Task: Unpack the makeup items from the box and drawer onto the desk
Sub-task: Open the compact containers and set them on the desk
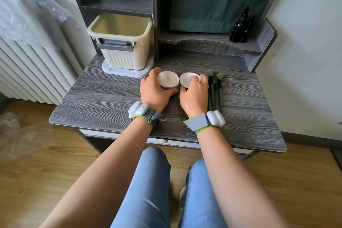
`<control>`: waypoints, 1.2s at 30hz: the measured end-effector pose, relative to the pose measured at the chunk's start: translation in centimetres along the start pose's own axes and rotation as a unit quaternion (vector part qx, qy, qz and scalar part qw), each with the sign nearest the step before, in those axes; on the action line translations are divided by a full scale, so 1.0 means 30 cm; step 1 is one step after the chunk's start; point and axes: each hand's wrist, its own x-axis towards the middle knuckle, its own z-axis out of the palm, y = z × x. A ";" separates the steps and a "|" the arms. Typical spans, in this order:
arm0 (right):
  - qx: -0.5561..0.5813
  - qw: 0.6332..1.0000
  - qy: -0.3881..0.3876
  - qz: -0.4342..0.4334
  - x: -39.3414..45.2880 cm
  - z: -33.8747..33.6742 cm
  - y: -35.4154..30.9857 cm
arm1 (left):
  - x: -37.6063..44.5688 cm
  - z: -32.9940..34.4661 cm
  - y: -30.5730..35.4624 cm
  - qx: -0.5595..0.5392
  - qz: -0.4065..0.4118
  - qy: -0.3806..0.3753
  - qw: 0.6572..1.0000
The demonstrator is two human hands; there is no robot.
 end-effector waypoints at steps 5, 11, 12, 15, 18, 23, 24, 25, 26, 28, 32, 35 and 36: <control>0.084 0.994 0.068 -0.036 -0.008 -0.015 -0.022 | -0.003 -0.001 0.000 -0.007 0.037 0.001 0.999; 0.040 0.994 0.059 -0.085 -0.014 -0.020 -0.027 | -0.009 -0.004 0.016 0.010 0.092 0.011 0.996; 0.042 0.993 0.061 -0.089 -0.014 -0.022 -0.027 | -0.010 -0.003 0.016 0.014 0.098 0.013 0.995; 0.061 0.989 0.067 -0.118 -0.012 -0.023 -0.025 | -0.019 0.003 0.028 0.025 0.128 0.019 0.991; 0.066 0.985 0.065 -0.147 -0.007 -0.018 -0.023 | -0.026 0.006 0.037 0.022 0.148 0.012 0.989; 0.105 0.978 0.147 -0.105 -0.010 -0.036 -0.027 | -0.020 0.001 0.026 0.001 0.095 -0.002 0.995; 0.110 0.977 0.169 -0.074 -0.009 -0.043 -0.025 | -0.018 0.002 0.021 0.001 0.079 -0.008 0.997; 0.105 0.976 0.185 -0.037 -0.007 -0.049 -0.024 | -0.016 0.002 0.018 0.000 0.064 -0.012 0.998; 0.088 0.977 0.194 0.001 -0.005 -0.055 -0.021 | -0.016 0.004 0.015 -0.001 0.052 -0.014 0.999; 0.047 0.979 0.187 0.061 -0.002 -0.061 -0.014 | -0.014 0.008 0.010 -0.006 0.036 -0.019 0.999; -0.006 0.982 0.150 0.118 0.005 -0.061 -0.006 | -0.007 0.012 -0.004 -0.025 0.016 -0.027 0.999; -0.046 0.982 0.124 0.136 0.009 -0.060 -0.007 | -0.003 0.013 -0.013 -0.053 0.012 -0.025 0.998; -0.058 0.982 0.117 0.138 0.009 -0.060 -0.007 | -0.003 0.012 -0.014 -0.064 0.012 -0.022 0.998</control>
